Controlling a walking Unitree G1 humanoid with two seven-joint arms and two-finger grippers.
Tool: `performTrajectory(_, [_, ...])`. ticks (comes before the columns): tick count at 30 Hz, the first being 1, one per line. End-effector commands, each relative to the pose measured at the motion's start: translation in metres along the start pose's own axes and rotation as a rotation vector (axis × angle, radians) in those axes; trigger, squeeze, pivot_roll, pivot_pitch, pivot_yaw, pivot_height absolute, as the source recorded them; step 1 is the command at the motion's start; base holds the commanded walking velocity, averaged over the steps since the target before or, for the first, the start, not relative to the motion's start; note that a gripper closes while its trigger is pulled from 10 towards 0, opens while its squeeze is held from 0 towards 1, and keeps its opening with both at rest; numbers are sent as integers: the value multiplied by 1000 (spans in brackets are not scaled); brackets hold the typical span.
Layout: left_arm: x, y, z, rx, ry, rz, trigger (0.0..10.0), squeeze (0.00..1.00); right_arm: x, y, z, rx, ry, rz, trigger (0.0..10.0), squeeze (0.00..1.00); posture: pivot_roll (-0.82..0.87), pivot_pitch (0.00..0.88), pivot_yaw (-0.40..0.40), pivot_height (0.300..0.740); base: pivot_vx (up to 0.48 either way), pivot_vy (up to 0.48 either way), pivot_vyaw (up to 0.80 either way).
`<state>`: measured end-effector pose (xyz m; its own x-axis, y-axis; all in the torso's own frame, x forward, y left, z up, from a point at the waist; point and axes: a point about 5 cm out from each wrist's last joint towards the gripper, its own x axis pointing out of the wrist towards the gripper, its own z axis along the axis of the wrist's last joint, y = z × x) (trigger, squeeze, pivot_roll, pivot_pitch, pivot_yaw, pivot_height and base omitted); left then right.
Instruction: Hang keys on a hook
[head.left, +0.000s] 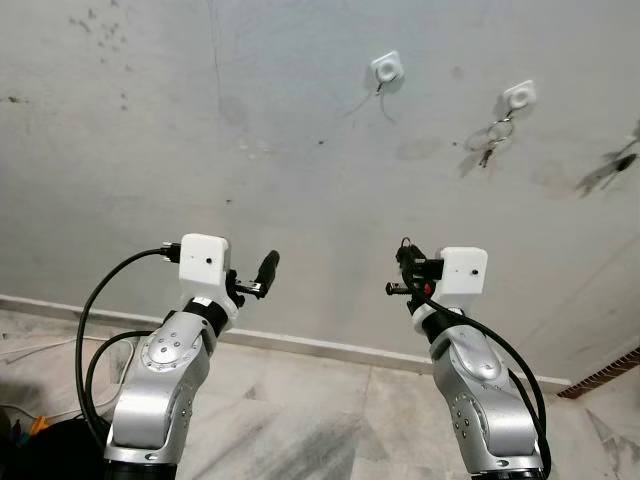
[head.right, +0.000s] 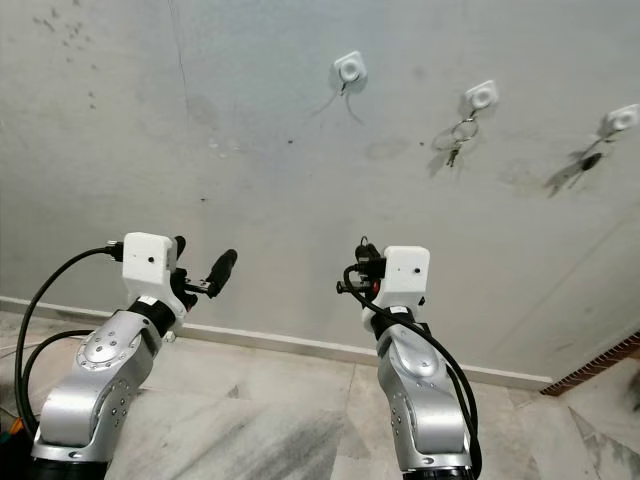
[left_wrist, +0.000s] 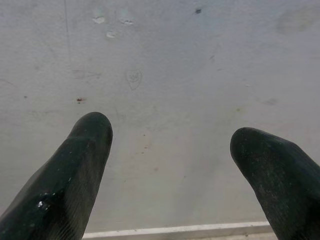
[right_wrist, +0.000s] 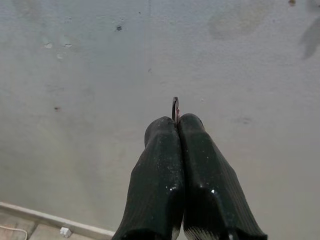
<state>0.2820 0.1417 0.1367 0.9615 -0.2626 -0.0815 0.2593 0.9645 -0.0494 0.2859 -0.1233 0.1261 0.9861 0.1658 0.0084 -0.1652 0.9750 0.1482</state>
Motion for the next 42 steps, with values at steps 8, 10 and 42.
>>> performTrajectory(8, [-2,-7,1,-2,-6,-31,10000,0,-2,-8,-1,-2,3,-31,10000,0,208,24,-110,740,384,0,0])
performTrajectory(10, [-2,-8,0,-3,-3,-34,10000,0,-2,-8,-3,-2,6,-32,10000,0,208,24,-109,740,386,0,0])
performTrajectory(42, [-16,-11,3,33,-35,-51,10000,0,-5,1,-5,-35,12,46,10000,0,222,32,-126,740,256,0,0])
